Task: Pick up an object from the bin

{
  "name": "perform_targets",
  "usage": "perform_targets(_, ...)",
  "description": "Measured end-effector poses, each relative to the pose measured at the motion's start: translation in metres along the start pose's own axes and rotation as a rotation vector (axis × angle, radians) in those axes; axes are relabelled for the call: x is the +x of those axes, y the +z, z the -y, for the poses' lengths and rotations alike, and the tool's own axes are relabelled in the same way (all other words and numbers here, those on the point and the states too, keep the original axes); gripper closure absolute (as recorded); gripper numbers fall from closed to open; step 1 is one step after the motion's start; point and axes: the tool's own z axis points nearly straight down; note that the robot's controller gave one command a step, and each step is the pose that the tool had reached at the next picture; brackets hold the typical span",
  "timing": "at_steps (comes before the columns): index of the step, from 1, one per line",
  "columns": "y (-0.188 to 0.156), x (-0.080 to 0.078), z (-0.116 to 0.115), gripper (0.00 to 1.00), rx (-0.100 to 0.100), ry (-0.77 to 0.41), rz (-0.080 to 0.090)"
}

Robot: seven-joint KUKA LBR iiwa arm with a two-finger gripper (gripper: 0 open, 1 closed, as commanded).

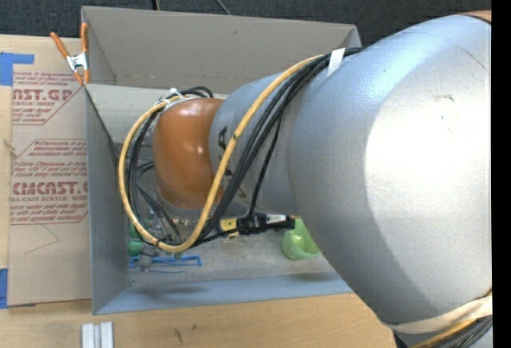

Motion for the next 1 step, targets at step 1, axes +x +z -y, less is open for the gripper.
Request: perform_targets(1, -0.0754, -0.0014, -0.0020, 1.00, -0.002, -0.002, 0.003)
